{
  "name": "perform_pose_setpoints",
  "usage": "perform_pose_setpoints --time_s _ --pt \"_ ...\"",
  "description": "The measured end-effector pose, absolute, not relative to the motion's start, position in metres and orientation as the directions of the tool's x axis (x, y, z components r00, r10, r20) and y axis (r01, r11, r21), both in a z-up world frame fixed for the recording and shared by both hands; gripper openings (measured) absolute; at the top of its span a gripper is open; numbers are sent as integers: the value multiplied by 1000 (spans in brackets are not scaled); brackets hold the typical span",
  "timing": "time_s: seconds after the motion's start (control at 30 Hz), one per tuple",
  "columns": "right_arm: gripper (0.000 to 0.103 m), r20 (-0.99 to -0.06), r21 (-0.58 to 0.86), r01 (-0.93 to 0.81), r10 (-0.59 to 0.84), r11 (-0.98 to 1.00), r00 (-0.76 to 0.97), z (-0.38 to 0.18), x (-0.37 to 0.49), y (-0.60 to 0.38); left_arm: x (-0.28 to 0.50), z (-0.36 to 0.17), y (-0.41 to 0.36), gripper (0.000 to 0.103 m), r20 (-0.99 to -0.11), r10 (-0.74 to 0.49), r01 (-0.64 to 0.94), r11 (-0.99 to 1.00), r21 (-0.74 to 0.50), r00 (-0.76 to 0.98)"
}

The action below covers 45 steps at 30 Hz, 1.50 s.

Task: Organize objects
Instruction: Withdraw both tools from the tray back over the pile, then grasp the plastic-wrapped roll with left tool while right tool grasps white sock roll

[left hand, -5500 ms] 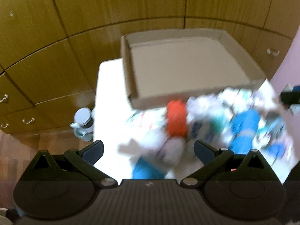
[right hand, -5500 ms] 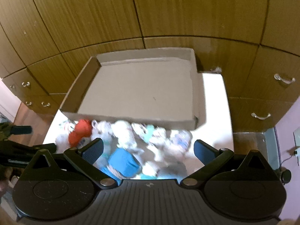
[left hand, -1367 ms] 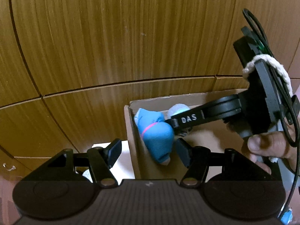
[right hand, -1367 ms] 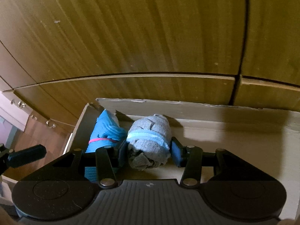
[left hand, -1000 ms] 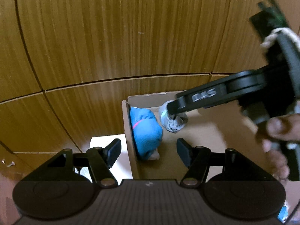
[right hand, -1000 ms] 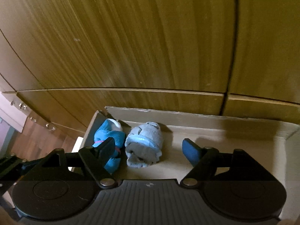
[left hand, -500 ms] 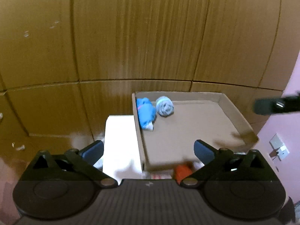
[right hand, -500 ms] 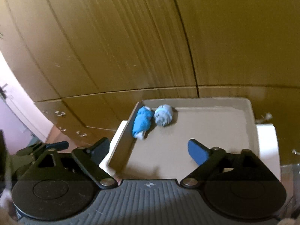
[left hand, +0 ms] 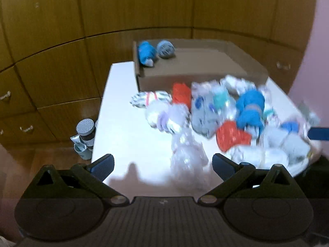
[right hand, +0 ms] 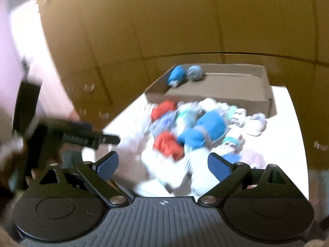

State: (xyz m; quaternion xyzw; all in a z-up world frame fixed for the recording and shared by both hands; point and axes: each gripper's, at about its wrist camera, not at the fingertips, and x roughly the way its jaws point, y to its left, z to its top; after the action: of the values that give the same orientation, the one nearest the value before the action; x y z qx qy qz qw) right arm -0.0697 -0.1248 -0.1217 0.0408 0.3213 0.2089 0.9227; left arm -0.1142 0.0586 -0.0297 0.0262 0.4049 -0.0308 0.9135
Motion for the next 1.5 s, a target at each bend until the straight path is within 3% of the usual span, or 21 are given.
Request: perform_pose_setpoints --time_s 0.1,0.27,0.37,0.4,0.43,0.6,0.63,0.77,0.93,1.1,1.5 --pt "95 -587 170 -399 418 901 693 -133 -66 -114 -111 -38 54 101 -742 -7 88 994 69 670" --pt "89 -590 95 -477 435 874 680 -138 -54 -105 -99 -46 57 101 -756 -46 110 993 35 653" --pt "76 -605 71 -509 443 858 662 -145 -43 -100 -91 -52 56 97 -755 -33 112 992 54 655" --pt "65 -617 76 -516 447 853 648 -148 -38 -99 -88 -53 56 92 -756 -34 114 992 55 654" --pt "61 -633 68 -522 441 850 636 -150 -36 -97 -86 -55 56 89 -759 -32 114 992 56 651" --pt "62 -681 26 -533 405 846 610 -160 -29 -87 -87 -60 55 84 -758 -54 137 989 47 650" --pt "62 -687 23 -529 398 848 608 -161 -28 -87 -87 -61 55 77 -760 -52 139 989 51 648" --pt "57 -702 16 -542 396 840 593 -164 -26 -81 -85 -60 56 64 -759 -84 156 988 23 646" --pt "48 -713 17 -546 392 838 581 -164 -22 -80 -87 -58 57 33 -745 -110 170 985 6 658" --pt "47 -706 20 -552 403 833 583 -160 -23 -80 -85 -56 62 31 -744 -124 157 987 -26 657" --pt "47 -637 176 -490 478 854 605 -129 -15 -116 -92 -31 71 31 -713 -127 152 988 -30 689"
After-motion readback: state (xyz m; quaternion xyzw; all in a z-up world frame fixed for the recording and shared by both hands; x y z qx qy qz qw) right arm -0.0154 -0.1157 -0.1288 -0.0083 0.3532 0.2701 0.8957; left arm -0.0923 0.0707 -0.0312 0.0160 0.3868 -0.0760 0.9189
